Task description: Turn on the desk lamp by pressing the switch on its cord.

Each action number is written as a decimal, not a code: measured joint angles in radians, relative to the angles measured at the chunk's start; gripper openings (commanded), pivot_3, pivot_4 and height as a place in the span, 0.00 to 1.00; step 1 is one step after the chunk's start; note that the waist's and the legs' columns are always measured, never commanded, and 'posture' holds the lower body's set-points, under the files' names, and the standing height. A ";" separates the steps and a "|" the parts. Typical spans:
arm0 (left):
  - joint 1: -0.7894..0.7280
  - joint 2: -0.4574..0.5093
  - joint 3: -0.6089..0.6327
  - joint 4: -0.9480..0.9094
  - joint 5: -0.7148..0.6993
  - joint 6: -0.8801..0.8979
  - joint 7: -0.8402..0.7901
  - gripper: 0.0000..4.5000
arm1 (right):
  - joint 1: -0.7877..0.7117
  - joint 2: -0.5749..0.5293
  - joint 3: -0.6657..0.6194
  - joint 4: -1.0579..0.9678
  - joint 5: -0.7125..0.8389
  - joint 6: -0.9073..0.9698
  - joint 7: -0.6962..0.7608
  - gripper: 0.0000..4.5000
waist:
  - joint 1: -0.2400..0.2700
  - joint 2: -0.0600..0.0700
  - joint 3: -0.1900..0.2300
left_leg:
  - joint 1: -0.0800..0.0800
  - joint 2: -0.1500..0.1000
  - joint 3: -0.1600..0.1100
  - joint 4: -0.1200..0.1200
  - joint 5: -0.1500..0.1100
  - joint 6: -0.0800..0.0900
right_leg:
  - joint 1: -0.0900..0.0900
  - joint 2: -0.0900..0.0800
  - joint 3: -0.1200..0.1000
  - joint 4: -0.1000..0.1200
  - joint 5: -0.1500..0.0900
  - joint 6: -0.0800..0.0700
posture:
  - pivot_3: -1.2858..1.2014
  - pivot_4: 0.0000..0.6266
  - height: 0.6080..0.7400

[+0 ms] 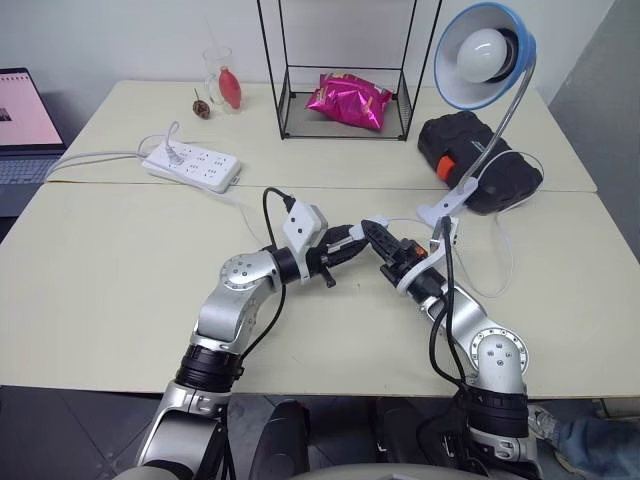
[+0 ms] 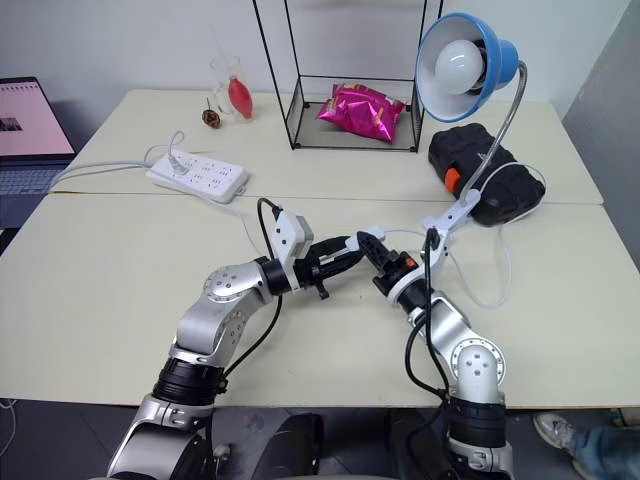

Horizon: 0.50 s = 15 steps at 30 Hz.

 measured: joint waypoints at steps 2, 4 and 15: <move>0.000 -0.001 0.000 0.000 -0.001 0.000 0.002 0.24 | 0.000 0.000 0.008 0.001 0.006 0.002 -0.001 0.16 | 0.000 0.000 0.000 | 0.000 0.000 0.000 0.000 0.000 0.000 | 0.000 0.000 0.000 0.000 0.000 0.000 | 0.52 0.24 1.00; 0.000 -0.002 0.002 0.000 -0.007 -0.001 0.004 0.24 | 0.000 0.000 0.007 0.001 0.017 0.000 -0.001 0.12 | 0.000 0.000 0.000 | 0.000 0.000 0.000 0.000 0.000 0.000 | 0.000 0.000 0.000 0.000 0.000 0.000 | 0.52 0.24 1.00; 0.000 -0.002 0.002 0.000 -0.012 -0.001 0.011 0.24 | 0.000 0.000 0.007 0.006 0.027 -0.004 -0.001 0.12 | 0.000 0.000 0.000 | 0.000 0.000 0.000 -0.001 0.000 0.000 | -0.001 0.000 0.000 0.000 0.000 0.000 | 0.52 0.24 1.00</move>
